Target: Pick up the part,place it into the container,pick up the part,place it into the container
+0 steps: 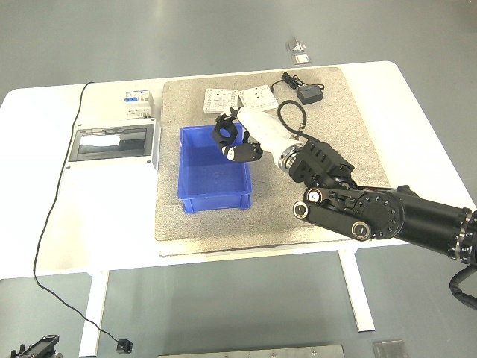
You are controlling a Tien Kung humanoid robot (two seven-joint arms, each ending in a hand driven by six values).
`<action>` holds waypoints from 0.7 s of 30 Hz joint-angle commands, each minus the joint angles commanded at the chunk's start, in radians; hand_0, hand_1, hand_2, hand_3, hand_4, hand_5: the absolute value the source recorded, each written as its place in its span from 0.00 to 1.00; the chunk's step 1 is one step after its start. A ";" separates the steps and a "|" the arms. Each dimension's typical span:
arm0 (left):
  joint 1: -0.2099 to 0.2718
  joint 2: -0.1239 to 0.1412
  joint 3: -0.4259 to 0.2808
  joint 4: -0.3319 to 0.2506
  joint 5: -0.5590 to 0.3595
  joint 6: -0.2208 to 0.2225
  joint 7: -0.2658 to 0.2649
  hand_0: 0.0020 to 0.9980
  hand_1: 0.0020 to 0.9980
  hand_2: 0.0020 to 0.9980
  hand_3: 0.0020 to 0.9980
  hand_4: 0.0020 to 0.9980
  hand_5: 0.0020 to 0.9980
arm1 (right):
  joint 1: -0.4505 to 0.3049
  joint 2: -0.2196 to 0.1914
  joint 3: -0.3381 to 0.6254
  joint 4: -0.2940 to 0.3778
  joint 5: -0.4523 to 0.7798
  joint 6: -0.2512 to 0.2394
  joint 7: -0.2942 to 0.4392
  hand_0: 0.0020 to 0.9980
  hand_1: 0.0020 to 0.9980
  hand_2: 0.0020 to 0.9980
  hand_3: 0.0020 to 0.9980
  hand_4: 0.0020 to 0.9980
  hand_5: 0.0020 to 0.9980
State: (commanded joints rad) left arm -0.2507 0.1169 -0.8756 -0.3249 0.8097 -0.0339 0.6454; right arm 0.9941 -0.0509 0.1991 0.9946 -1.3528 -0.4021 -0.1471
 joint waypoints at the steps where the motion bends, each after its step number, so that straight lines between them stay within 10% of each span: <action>1: 0.000 0.000 0.000 0.000 0.001 0.000 0.000 0.72 0.70 0.59 0.52 0.57 0.57 | 0.001 0.001 0.002 -0.001 -0.011 0.006 -0.004 0.50 0.28 0.37 0.54 0.37 0.00; 2: 0.000 0.000 0.000 0.000 0.001 0.000 0.000 0.72 0.70 0.59 0.52 0.57 0.57 | 0.001 0.002 0.003 -0.001 -0.014 0.008 -0.005 0.50 0.28 0.37 0.54 0.37 0.00; 3: -0.001 0.000 0.001 0.000 0.002 0.000 0.000 0.72 0.70 0.59 0.52 0.57 0.57 | 0.002 0.005 0.006 -0.006 -0.038 0.020 -0.013 0.51 0.57 0.74 0.80 0.87 0.44; 7: -0.002 0.000 0.001 0.000 0.006 -0.001 0.000 0.72 0.70 0.59 0.52 0.57 0.57 | 0.011 0.019 0.000 -0.032 -0.141 0.067 -0.043 0.51 0.57 0.74 0.80 0.87 0.44; 8: -0.002 0.000 0.002 0.000 0.005 0.000 0.000 0.72 0.70 0.59 0.52 0.57 0.56 | 0.013 0.021 -0.004 -0.035 -0.167 0.071 -0.047 0.54 0.87 0.95 1.00 1.00 0.55; 21: -0.011 0.001 -0.008 -0.002 0.010 -0.009 0.000 0.73 0.70 0.59 0.52 0.54 0.59 | -0.012 0.010 0.016 -0.025 -0.168 0.046 -0.037 0.61 0.97 1.00 1.00 1.00 0.64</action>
State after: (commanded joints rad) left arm -0.2615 0.1178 -0.8832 -0.3267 0.8200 -0.0424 0.6454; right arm 0.9823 -0.0411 0.2148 0.9695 -1.5211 -0.3561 -0.1846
